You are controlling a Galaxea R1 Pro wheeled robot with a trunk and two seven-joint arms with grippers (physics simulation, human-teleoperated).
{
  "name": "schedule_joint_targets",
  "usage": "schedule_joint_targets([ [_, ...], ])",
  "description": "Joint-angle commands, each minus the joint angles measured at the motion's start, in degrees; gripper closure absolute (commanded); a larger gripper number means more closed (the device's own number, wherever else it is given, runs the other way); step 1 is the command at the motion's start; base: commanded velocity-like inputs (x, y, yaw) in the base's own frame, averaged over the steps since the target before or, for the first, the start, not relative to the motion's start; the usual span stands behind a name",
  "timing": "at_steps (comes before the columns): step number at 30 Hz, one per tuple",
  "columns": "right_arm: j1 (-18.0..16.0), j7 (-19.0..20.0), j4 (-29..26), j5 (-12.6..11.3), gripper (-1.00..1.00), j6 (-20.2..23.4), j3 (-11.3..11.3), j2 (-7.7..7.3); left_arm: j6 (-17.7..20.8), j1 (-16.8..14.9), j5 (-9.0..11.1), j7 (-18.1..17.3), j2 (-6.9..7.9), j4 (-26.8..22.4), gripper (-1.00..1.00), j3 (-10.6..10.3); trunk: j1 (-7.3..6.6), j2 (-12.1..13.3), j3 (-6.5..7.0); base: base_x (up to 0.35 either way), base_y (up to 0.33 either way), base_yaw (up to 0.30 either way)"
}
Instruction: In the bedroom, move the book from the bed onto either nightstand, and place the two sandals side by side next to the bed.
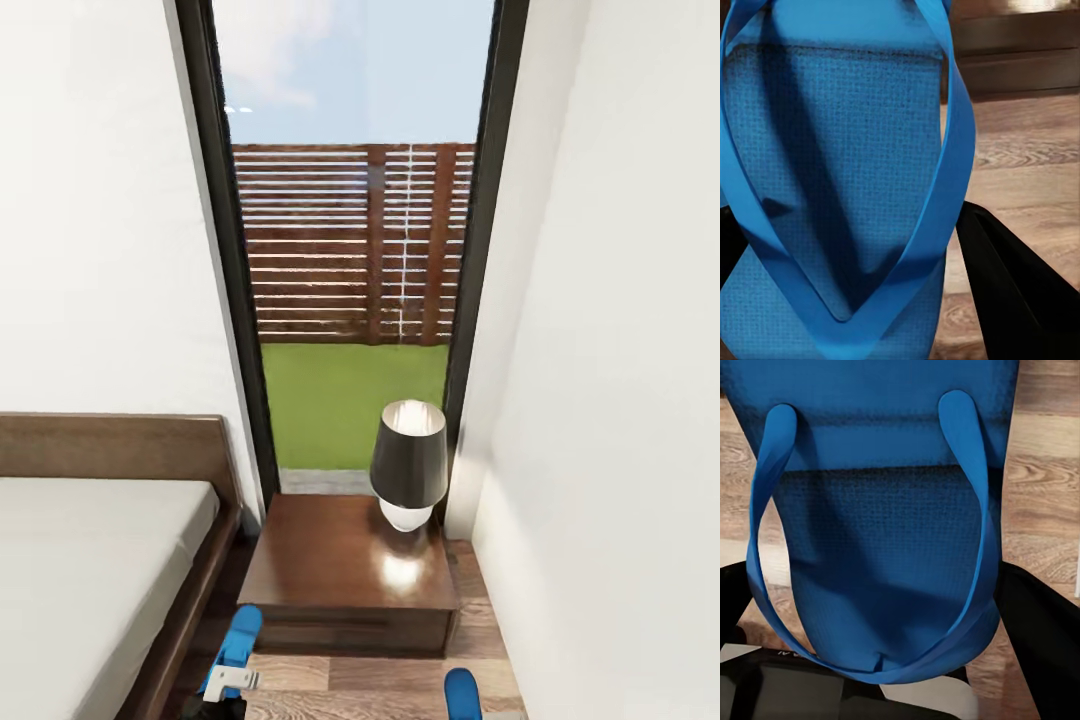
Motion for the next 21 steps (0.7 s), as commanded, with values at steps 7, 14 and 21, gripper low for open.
schedule_joint_targets([
  [7, -0.06, 0.15, 0.06, -0.69, 1.00, -0.20, 0.41, -0.05, -0.39, -0.06, 0.48, -0.10, 0.02, 0.04, 1.00, -0.46, 0.05, -0.11, -0.12, 0.252, 0.000, 0.010],
  [14, -0.06, 0.13, 0.09, -0.66, 1.00, -0.20, 0.39, -0.09, -0.57, -0.06, 0.48, -0.10, 0.02, 0.04, 1.00, -0.46, 0.05, -0.11, -0.12, 0.145, 0.000, 0.001],
  [21, -0.06, 0.14, 0.12, -0.65, 1.00, -0.33, 0.31, -0.48, -0.59, -0.06, 0.46, -0.10, -0.21, 0.04, 1.00, -0.46, 0.05, -0.11, -0.12, 0.105, 0.000, 0.000],
])
